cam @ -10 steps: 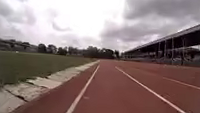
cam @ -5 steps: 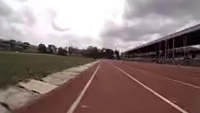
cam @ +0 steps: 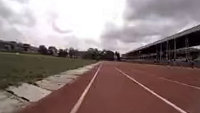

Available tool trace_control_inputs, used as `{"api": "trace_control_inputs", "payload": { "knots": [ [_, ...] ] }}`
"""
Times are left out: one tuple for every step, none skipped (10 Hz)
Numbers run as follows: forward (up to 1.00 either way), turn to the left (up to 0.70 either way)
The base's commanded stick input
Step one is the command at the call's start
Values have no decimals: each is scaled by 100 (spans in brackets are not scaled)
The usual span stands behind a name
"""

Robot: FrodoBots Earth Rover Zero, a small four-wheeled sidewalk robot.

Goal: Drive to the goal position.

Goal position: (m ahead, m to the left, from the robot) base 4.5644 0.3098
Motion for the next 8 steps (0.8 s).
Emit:
{"api": "trace_control_inputs", "payload": {
  "knots": [
    [60,-2],
    [60,-2],
    [60,-2],
    [60,-2],
    [60,-2],
    [60,-2],
    [60,-2],
    [60,-2]
  ]
}}
